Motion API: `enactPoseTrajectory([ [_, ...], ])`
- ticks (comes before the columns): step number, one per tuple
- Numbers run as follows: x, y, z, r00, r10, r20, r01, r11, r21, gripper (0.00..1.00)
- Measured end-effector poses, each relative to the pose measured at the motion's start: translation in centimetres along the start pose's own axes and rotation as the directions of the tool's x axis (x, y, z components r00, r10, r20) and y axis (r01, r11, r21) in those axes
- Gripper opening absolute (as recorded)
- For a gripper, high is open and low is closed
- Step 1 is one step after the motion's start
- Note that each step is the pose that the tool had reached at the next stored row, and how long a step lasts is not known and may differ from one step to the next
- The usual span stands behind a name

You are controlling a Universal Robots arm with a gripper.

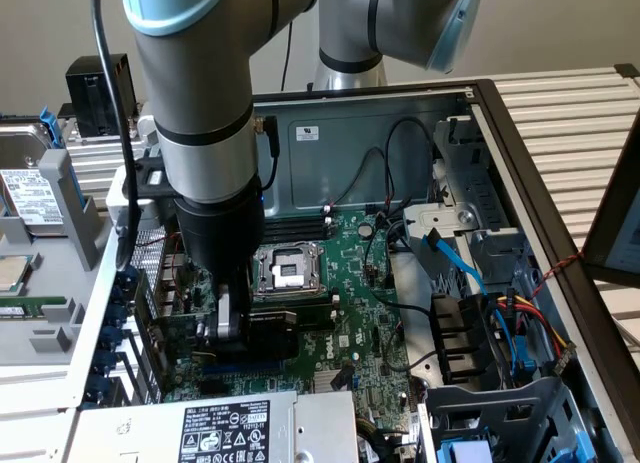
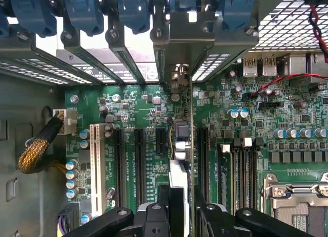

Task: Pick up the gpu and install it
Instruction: 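Insert the gpu into the slot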

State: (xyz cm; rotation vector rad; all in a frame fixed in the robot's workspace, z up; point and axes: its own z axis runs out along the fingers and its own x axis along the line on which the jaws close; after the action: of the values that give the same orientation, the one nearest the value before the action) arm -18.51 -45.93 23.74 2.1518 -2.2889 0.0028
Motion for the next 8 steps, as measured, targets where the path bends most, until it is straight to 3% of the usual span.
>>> enactPoseTrajectory([
  [8, 0.0, 0.0, -0.01, 1.0, -0.001, 0.0001, 0.001, 1.0, 0.002, 0.28],
])
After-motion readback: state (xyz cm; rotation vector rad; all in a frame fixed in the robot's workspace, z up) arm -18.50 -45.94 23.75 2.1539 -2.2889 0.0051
